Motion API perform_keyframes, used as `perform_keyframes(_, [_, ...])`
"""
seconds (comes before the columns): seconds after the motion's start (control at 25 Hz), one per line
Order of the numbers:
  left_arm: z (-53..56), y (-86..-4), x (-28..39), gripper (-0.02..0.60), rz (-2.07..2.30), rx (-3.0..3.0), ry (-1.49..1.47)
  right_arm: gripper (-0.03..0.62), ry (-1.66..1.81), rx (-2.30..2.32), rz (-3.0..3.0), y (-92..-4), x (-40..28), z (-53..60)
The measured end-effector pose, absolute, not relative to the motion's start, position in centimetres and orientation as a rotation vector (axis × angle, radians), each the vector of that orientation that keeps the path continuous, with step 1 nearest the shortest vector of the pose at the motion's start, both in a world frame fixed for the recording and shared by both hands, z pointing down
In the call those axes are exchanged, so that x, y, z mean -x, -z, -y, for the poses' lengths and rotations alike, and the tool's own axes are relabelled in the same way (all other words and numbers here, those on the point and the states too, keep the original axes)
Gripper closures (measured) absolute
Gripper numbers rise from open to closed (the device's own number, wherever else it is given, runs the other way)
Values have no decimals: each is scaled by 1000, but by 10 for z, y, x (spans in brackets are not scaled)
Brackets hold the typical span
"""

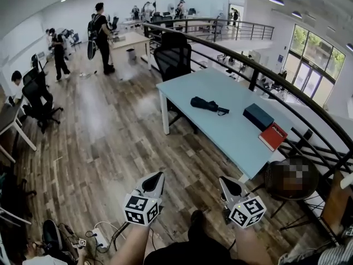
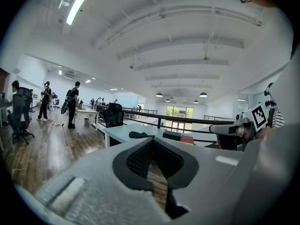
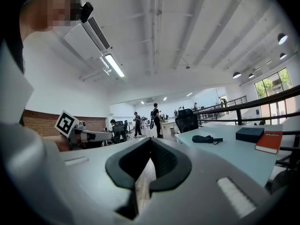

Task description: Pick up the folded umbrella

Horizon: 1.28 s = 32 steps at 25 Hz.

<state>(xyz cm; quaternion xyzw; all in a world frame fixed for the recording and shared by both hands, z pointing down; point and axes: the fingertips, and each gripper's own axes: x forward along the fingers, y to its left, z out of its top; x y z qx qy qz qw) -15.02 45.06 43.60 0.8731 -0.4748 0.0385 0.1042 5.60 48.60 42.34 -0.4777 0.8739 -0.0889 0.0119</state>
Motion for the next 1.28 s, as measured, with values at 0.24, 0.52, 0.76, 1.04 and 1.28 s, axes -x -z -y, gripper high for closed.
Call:
perform_keyframes(0.24, [-386,-448,145,575,1430,-2533,-137,594,301,1441,-2761,-434,-61,-416])
perform_keyframes(0.52, [-301,-445,120,575,1446,-2519,-156,594,358,1424,-2770,-444,-89,-329])
perform_keyframes(0.76, [-230,-440,84,575,1456,-2527,-170,594,403,1424,-2772,-455,-128,-269])
perform_keyframes(1.04, [-169,-446,35,575,1433,-2528,-181,594,440,1448,-2770,-466,-179,-227])
perform_keyframes(1.28, [-145,-444,1,575,1391,-2568,-195,593,471,1457,-2753,-474,-201,-209])
